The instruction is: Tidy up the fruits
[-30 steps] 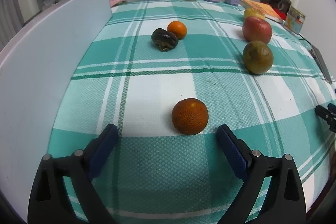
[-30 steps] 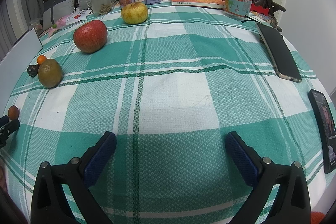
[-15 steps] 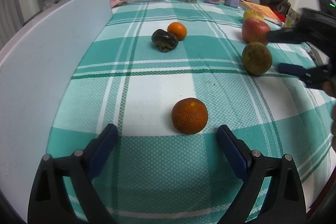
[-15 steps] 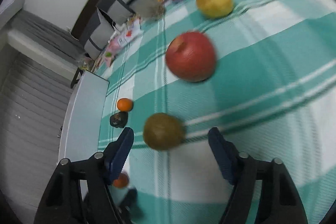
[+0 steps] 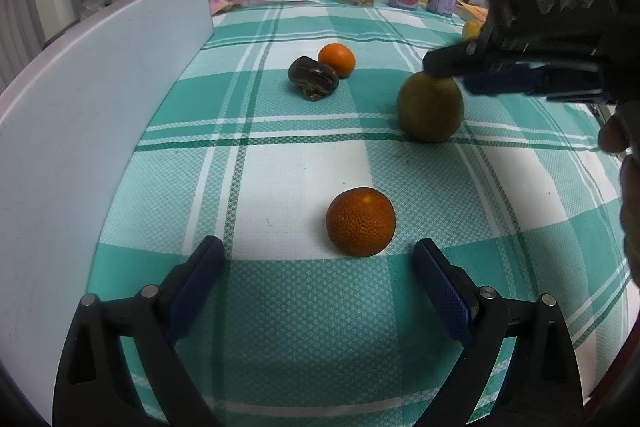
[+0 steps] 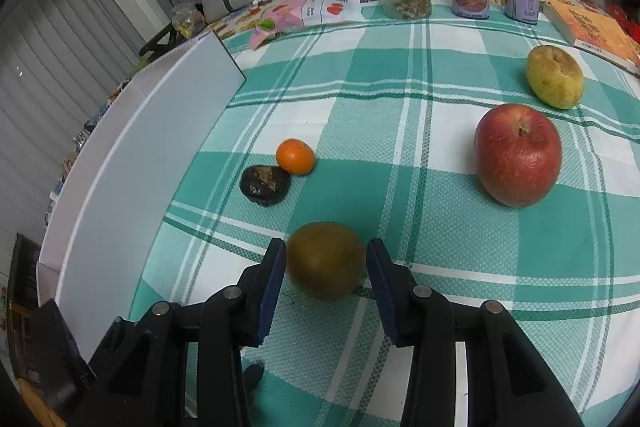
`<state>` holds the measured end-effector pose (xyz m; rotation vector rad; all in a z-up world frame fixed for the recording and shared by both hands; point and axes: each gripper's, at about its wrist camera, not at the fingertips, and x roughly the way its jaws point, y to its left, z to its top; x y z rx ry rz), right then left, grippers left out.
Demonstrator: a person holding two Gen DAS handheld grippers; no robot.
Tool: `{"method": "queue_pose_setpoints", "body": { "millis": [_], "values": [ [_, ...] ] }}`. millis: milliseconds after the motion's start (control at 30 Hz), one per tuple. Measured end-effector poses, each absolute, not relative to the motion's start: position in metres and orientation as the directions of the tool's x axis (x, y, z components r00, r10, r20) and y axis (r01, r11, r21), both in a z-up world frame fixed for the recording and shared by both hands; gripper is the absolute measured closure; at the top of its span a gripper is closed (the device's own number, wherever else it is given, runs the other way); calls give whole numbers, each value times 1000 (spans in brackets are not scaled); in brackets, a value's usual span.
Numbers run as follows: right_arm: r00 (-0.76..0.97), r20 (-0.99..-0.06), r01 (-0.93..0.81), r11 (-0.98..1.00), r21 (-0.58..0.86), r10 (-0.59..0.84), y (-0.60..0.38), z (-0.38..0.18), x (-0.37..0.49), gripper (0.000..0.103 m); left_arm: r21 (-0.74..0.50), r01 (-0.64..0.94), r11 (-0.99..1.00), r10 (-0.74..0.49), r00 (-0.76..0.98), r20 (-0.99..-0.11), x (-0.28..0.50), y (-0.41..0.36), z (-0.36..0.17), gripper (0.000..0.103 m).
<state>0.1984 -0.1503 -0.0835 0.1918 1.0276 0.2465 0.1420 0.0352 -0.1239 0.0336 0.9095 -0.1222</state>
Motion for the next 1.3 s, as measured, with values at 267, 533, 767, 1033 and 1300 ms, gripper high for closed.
{"method": "queue_pose_setpoints", "body": {
  "millis": [267, 533, 767, 1033, 1300],
  "values": [
    [549, -834, -53, 998, 25, 50, -200, -88, 138, 17, -26, 120, 992, -94, 608, -789, 143, 34, -125, 7],
    [548, -835, -25, 997, -75, -49, -228, -123, 88, 5, -6, 118, 993, -77, 605, -793, 143, 32, -125, 6],
    [567, -821, -13, 996, -84, -61, -227, -127, 85, 0, -2, 117, 993, -73, 604, -793, 143, 32, -125, 6],
    [551, -832, -43, 995, -95, -56, -226, -127, 85, 0, -182, 197, 963, -261, 537, -802, 139, 59, -108, 7],
    [573, -805, -223, 974, 32, 158, -190, -96, 120, 4, -106, 276, 955, -242, 524, -816, 149, 32, -107, 18]
  ]
}}
